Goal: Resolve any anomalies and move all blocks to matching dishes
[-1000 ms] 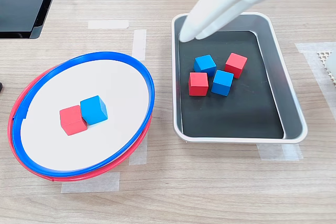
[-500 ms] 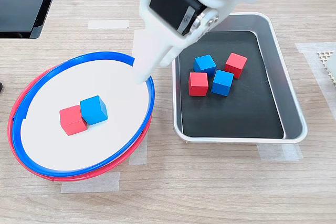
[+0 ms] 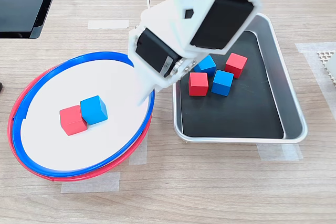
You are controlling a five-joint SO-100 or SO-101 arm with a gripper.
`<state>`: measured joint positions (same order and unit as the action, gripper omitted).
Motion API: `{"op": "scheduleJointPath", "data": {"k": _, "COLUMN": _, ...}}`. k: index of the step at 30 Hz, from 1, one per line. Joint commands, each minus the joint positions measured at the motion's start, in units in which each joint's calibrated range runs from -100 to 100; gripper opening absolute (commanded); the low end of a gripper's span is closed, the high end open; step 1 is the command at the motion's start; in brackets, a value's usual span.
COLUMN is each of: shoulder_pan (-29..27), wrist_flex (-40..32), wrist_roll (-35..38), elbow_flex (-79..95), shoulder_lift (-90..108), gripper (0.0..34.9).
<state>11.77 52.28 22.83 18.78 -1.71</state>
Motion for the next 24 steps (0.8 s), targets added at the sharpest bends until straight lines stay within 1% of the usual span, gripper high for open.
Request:
{"op": "scheduleJointPath", "data": {"k": 1, "shoulder_pan": 0.61, "wrist_flex": -3.21, "wrist_roll": -1.17, "elbow_flex": 0.38, "shoulder_lift": 0.30, "gripper": 7.2}}
{"op": "scheduleJointPath", "data": {"k": 3, "shoulder_pan": 0.70, "wrist_flex": -3.54, "wrist_roll": -1.37, "elbow_flex": 0.83, "shoulder_lift": 0.47, "gripper": 2.8}}
{"op": "scheduleJointPath", "data": {"k": 4, "shoulder_pan": 0.70, "wrist_flex": -3.54, "wrist_roll": -1.42, "elbow_flex": 0.92, "shoulder_lift": 0.55, "gripper": 1.1}}
{"op": "scheduleJointPath", "data": {"k": 5, "shoulder_pan": 0.79, "wrist_flex": -3.54, "wrist_roll": -1.47, "elbow_flex": 1.11, "shoulder_lift": 0.72, "gripper": 0.3}}
{"op": "scheduleJointPath", "data": {"k": 18, "shoulder_pan": -1.75, "wrist_flex": -6.10, "wrist_roll": -2.59, "elbow_flex": 5.93, "shoulder_lift": 9.17, "gripper": 0.1}}
{"op": "scheduleJointPath", "data": {"k": 24, "shoulder_pan": -3.53, "wrist_flex": -6.27, "wrist_roll": -4.59, "elbow_flex": 6.30, "shoulder_lift": 14.88, "gripper": 0.0}}
